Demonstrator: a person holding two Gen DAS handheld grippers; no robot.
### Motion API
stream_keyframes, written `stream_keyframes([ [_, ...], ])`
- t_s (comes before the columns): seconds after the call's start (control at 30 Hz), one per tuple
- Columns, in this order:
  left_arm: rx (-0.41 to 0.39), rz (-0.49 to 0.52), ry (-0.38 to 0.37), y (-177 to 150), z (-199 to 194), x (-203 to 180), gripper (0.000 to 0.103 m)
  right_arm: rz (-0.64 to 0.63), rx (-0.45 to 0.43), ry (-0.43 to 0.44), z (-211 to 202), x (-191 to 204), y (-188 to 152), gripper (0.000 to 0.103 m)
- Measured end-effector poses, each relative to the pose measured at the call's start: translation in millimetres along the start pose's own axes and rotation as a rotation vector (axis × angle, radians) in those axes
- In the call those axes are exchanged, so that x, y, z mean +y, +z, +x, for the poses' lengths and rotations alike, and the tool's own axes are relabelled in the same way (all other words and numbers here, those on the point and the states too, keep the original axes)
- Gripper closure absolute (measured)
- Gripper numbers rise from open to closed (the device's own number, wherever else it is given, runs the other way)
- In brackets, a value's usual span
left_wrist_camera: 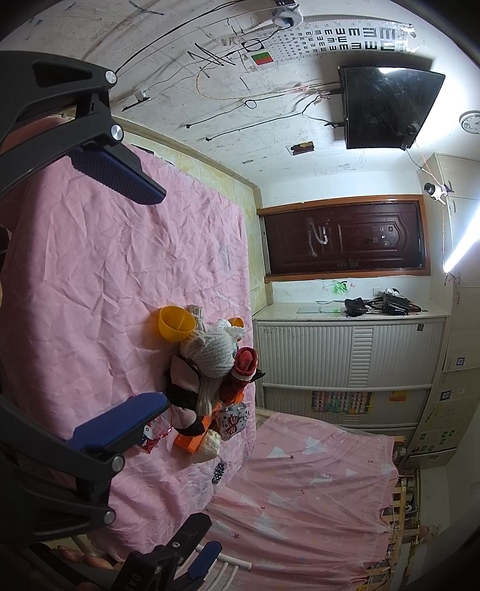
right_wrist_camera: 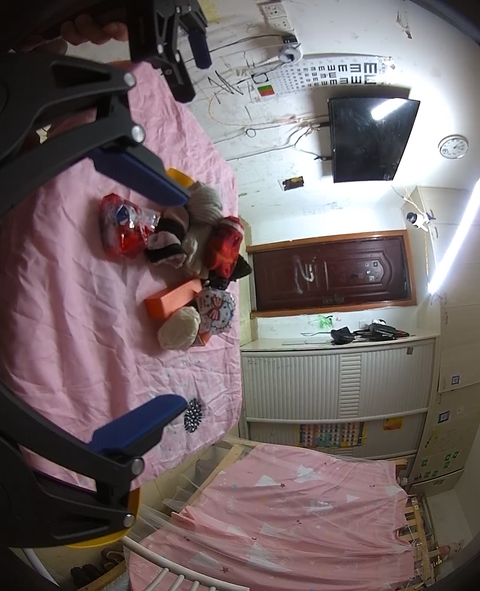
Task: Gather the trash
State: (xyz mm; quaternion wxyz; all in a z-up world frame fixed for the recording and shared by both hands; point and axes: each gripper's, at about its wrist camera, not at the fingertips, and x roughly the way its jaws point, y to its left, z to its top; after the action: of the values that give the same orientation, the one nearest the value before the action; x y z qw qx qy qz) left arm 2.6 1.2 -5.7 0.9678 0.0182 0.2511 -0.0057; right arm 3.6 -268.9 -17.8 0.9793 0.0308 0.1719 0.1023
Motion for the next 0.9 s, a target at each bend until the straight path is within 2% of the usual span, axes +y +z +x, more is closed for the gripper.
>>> stream_keyframes([
  [0.73, 0.004, 0.004, -0.002, -1, 0, -3, 0.009, -0.005, 0.015, 0.003, 8, 2, -4, 0.005],
  [0.8, 0.013, 0.009, -0.014, -2, 0, -4, 0.009, -0.009, 0.032, 0.010, 13, 5, -5, 0.005],
  [0.9, 0.045, 0.012, -0.081, 1, 7, -5, 0.009, -0.041, 0.054, 0.027, 19, 12, -4, 0.005],
])
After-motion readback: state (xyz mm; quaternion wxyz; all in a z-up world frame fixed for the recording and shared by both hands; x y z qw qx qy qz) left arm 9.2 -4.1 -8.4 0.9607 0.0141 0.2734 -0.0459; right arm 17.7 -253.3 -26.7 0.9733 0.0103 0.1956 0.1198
